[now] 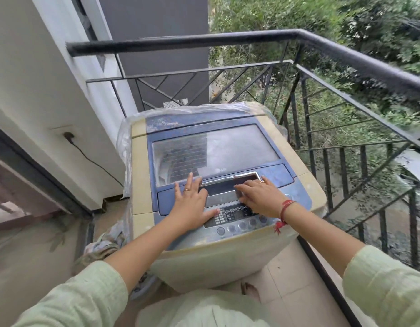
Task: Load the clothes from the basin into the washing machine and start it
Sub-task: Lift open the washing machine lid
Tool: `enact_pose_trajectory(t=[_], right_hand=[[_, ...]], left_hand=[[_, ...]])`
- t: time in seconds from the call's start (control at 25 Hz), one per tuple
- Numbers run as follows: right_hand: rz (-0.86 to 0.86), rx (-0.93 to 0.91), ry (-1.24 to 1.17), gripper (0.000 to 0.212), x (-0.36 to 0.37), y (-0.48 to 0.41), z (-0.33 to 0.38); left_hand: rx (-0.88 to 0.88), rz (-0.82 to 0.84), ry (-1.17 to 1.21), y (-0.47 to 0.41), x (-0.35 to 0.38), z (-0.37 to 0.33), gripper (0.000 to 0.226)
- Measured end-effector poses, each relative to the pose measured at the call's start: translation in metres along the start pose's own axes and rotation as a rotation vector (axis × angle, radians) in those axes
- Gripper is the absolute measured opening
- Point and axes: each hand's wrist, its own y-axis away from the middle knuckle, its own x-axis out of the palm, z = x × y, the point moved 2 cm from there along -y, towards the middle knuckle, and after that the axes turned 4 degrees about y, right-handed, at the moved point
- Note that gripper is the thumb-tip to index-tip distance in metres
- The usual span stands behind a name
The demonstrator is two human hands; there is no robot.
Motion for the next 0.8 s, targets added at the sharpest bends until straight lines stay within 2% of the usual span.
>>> enact_pose_trajectory(t=[0.16, 0.24, 0.32, 0.48, 0.6, 0.72, 0.8], right_hand=[[0.062, 0.011, -0.06, 0.03, -0.018, -0.006, 0.004], [0.022, -0.007, -0.097, 0.03, -0.034, -0.005, 0.001], [-0.104, -0.015, -0.075, 0.031, -0.054, -0.006, -0.003], [-0.446, 0.0, 0.052, 0.042, -0.109, -0.023, -0.012], [-0.667, -0.058, 0.1, 0.049, -0.141, -0.041, -0.025], [-0.853, -0.024, 0.163, 0.053, -0.163, -0.073, -0.034], [-0.903, 0.013, 0.206, 0.054, -0.177, -0.104, -0.038]], left_hand=[[0.01, 0.001, 0.033, -0.006, -0.007, 0.0, 0.063], [0.01, -0.059, 0.035, -0.006, -0.02, 0.0, 0.059], [0.015, -0.197, -0.028, -0.006, -0.044, -0.003, 0.052], [0.131, -0.62, -0.233, -0.016, -0.11, 0.004, 0.042], [0.219, -0.867, -0.324, -0.028, -0.148, 0.019, 0.058], [0.098, -1.028, -0.29, -0.046, -0.181, 0.03, 0.074], [-0.027, -1.052, -0.312, -0.067, -0.197, 0.034, 0.07]])
